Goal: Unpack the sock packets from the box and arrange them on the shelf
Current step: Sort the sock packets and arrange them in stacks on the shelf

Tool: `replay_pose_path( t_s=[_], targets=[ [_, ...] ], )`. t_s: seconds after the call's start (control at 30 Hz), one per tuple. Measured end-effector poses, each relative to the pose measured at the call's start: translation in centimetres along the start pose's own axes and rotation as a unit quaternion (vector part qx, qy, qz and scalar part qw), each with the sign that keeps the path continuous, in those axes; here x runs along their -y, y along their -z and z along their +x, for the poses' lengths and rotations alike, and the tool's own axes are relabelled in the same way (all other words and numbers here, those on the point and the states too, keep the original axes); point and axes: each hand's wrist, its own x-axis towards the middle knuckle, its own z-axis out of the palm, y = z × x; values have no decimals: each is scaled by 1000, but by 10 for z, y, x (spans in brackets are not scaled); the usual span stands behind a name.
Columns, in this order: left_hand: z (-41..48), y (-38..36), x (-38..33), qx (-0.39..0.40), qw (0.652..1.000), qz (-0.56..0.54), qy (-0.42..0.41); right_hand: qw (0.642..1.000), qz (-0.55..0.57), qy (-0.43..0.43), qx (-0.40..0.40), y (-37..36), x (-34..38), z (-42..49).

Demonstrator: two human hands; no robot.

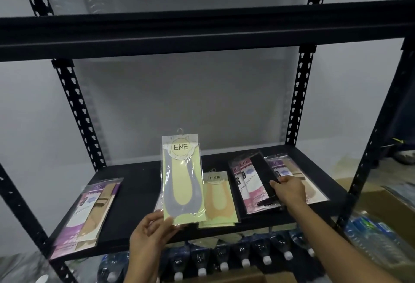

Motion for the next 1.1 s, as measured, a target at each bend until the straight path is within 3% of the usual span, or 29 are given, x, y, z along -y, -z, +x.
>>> replay_pose_path(
  t_s=[0.4,0.73,1.1],
  targets=[
    [-3,-19,12,21,1000,-3,19,996,-77,39,28,2,0,-9],
    [0,-50,16,32,992,48,112,998,2,64,8,13,-9,-10],
    [15,-85,29,18,979,134,151,990,71,124,4,30,-6,-35]
  ],
)
